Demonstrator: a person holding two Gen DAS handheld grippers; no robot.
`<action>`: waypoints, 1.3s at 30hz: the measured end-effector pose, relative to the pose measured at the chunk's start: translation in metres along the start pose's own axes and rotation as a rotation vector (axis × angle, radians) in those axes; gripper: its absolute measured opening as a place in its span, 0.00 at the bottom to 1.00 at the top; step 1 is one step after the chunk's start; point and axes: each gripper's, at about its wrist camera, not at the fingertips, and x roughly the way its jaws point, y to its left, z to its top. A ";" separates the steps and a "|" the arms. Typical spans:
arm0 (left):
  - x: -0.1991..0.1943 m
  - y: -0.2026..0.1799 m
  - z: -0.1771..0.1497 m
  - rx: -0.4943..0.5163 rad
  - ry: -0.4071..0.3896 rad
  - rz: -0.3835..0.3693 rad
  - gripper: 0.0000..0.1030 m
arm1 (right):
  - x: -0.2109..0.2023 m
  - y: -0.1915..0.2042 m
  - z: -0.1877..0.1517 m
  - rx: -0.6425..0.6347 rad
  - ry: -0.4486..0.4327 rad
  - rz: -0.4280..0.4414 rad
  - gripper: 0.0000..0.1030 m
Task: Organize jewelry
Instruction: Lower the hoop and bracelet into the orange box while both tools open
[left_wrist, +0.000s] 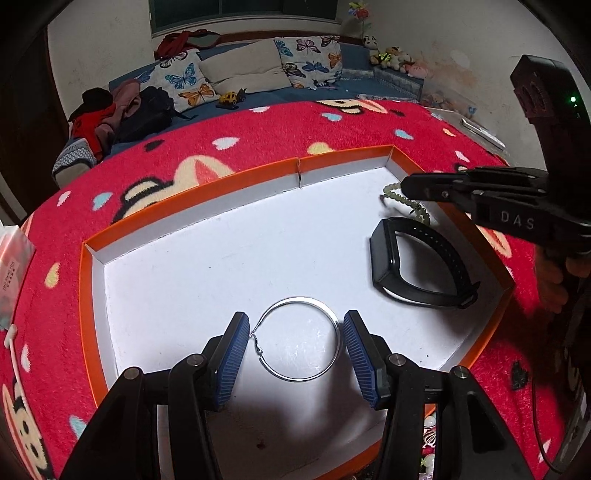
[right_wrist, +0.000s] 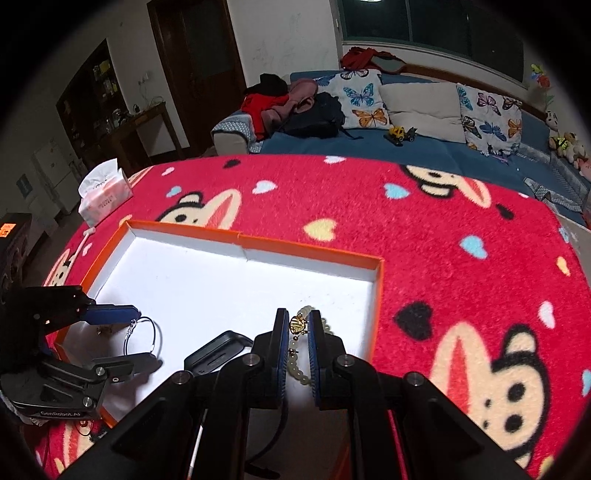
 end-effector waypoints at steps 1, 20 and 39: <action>0.000 0.000 0.000 -0.001 0.002 0.001 0.57 | 0.001 0.001 -0.001 0.001 0.003 0.004 0.12; -0.041 0.004 -0.001 -0.032 -0.064 0.032 0.59 | -0.022 0.001 0.002 0.010 -0.009 0.032 0.13; -0.137 -0.019 -0.098 -0.037 -0.114 0.051 0.59 | -0.085 0.051 -0.072 -0.109 0.030 0.077 0.13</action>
